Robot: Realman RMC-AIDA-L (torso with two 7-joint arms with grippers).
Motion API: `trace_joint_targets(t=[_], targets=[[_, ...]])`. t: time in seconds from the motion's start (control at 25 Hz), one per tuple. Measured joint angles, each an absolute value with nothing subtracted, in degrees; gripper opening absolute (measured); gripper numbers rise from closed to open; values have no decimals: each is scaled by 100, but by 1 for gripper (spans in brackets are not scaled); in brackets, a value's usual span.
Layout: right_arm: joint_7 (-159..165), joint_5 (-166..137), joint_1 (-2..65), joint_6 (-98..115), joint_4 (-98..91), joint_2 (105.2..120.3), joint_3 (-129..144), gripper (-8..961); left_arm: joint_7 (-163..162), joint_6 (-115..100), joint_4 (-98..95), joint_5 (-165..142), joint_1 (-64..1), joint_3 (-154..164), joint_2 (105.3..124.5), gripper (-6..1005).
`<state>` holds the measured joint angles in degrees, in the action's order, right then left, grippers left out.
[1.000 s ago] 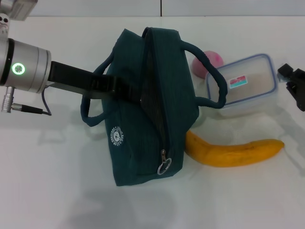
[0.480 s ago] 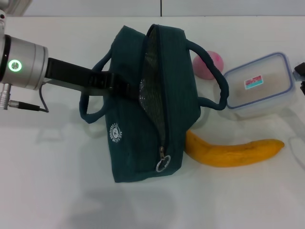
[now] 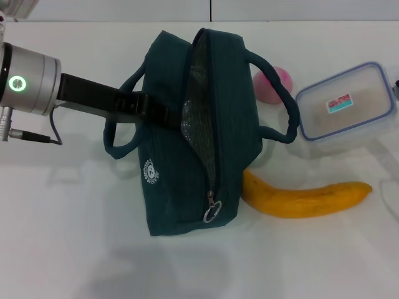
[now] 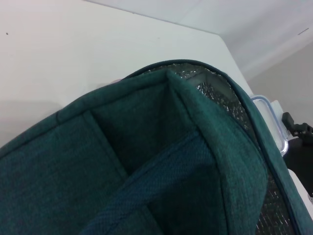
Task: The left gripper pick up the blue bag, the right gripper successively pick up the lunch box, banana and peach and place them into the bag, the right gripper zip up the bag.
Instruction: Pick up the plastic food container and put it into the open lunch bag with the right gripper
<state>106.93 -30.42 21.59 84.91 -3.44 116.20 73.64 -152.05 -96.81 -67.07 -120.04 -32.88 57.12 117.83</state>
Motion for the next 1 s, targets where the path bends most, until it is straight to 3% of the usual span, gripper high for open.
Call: trace_joint_targets(t=[1.0], targets=[[11191,-2532,2234,9221,-298,11619,7374,97,-15255,-9681,-6701,-12007,-3464,5712,11782,41]])
